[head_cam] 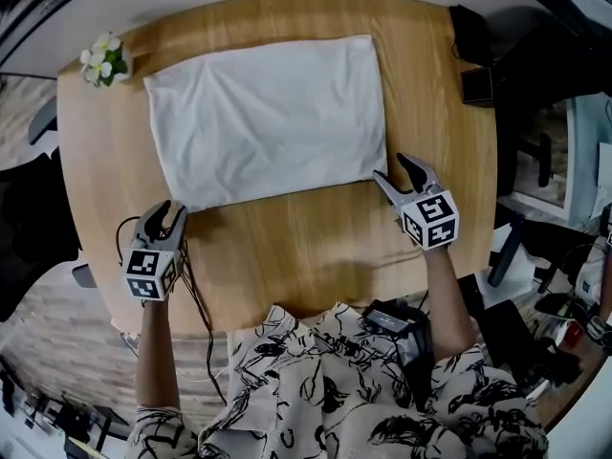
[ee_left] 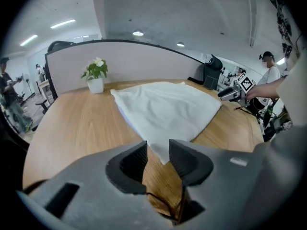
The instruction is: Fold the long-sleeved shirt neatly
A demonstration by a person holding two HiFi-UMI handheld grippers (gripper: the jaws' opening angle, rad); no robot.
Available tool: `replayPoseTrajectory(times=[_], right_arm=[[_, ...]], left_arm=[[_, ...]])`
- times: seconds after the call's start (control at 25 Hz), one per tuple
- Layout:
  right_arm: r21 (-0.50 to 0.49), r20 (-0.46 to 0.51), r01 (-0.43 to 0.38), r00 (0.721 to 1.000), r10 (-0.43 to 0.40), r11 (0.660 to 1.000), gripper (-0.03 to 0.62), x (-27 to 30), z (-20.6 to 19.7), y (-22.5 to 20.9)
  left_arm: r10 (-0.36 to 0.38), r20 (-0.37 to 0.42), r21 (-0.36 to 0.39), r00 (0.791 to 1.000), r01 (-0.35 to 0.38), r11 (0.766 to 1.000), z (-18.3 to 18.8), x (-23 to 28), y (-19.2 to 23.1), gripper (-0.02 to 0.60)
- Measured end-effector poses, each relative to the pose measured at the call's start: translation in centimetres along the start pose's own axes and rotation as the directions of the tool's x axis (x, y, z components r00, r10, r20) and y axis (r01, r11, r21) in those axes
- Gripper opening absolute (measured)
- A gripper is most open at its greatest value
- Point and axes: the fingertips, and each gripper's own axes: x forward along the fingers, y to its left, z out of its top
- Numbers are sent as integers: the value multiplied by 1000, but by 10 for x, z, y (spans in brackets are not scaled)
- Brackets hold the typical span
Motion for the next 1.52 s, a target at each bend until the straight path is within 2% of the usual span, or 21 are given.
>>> replayPoseTrajectory(times=[0.16, 0.24, 0.36, 0.44, 0.48, 0.6, 0.72, 0.8, 0.96, 1.08, 1.2, 1.28, 1.36, 1.44, 1.52], right_arm=[[97, -30, -48, 998, 51, 994, 270, -3, -27, 5], [131, -37, -82, 995, 88, 988, 216, 0, -32, 10], [129, -51, -81, 995, 88, 988, 170, 3, -36, 12], [131, -52, -70, 996, 77, 989, 69, 3, -37, 11], [135, -52, -67, 996, 75, 989, 44, 3, -36, 11], [134, -61, -60, 996, 68, 989, 34, 5, -37, 9], [85, -96, -8, 995, 17, 996, 29, 3, -40, 3], [54, -116, 24, 993, -17, 998, 31, 1, -43, -2], [7, -128, 56, 990, -55, 998, 33, 2, -47, -3], [14, -132, 82, 988, -80, 997, 82, 0, -50, -3], [74, -88, 101, 992, -95, 992, 121, -18, -49, -3], [136, -26, 111, 994, -108, 984, 132, -38, -43, -3], [182, 59, 115, 990, -128, 976, 160, -62, -28, -4], [195, 162, 106, 977, -138, 975, 160, -90, -3, -4], [194, 280, 83, 950, -137, 977, 94, -123, 27, -3]], left_arm=[[-28, -36, -16, 999, 28, 999, -18, 7, -8, 156], [-38, -48, -20, 998, 37, 999, -22, 8, -9, 156], [-55, -82, -16, 995, 54, 998, -31, 10, -13, 160], [-59, -81, -14, 995, 59, 998, -32, 10, -14, 161], [-64, -78, -15, 995, 63, 998, -31, 11, -15, 155], [-74, -88, -3, 993, 74, 997, -29, 16, -17, 56], [-41, -106, 26, 993, 44, 999, -30, 11, -12, 26], [-17, -119, 17, 993, 19, 1000, -32, 6, -5, 21], [-25, -123, 23, 992, 28, 999, -38, 9, -3, 26], [-53, -103, 22, 993, 56, 998, -40, 6, -6, 68], [-77, -78, 30, 994, 79, 996, -45, -3, -9, 171], [-86, -47, 13, 995, 87, 996, -47, -15, -9, 200], [-88, 8, -7, 996, 88, 996, -40, -29, -10, 201], [-58, 101, 0, 993, 59, 998, -21, -47, -11, 190], [11, 226, 39, 974, -20, 999, 7, -75, -13, 163]])
